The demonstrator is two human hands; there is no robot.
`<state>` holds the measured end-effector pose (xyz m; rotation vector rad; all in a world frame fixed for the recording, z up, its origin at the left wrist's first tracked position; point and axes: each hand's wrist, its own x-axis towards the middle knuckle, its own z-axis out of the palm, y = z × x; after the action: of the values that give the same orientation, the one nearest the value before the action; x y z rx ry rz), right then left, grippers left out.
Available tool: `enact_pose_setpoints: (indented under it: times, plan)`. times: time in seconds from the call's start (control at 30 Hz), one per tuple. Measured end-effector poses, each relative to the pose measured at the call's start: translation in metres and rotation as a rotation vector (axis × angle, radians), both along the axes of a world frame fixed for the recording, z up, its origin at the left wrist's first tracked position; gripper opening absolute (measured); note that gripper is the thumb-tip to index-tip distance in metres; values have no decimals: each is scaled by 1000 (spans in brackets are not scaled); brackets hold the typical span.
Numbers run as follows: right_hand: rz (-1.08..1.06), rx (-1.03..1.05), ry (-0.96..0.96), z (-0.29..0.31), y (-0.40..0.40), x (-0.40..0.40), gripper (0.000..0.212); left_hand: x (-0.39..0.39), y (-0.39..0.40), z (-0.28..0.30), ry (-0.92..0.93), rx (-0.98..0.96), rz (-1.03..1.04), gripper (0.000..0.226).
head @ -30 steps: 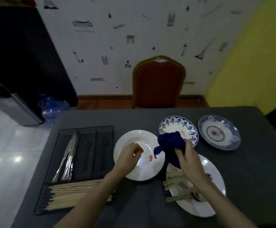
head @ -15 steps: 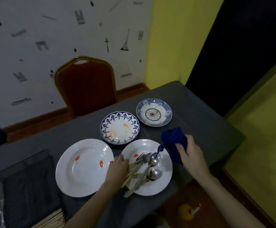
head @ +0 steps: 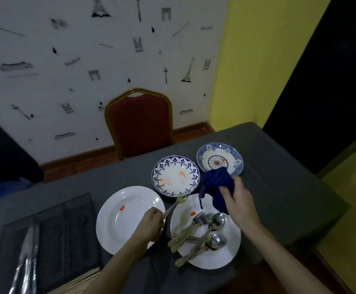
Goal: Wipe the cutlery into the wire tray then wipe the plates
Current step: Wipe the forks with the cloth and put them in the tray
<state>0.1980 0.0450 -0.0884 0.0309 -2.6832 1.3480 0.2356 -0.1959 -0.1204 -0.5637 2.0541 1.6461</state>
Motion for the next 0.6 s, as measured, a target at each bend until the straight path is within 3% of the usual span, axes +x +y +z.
enact_pose_setpoints:
  times: [0.07, 0.17, 0.37, 0.6]
  plan:
    - [60, -9, 58, 10, -28, -10, 17, 7, -9, 16, 1, 114, 111, 18]
    - [204, 32, 148, 22, -71, -18, 23, 21, -18, 35, 50, 125, 143, 26]
    - [658, 413, 414, 13, -138, -8, 46, 41, -42, 65, 241, 35, 234, 27]
    - [685, 360, 389, 21, -180, -27, 44, 53, -69, 81, 291, -19, 365, 28]
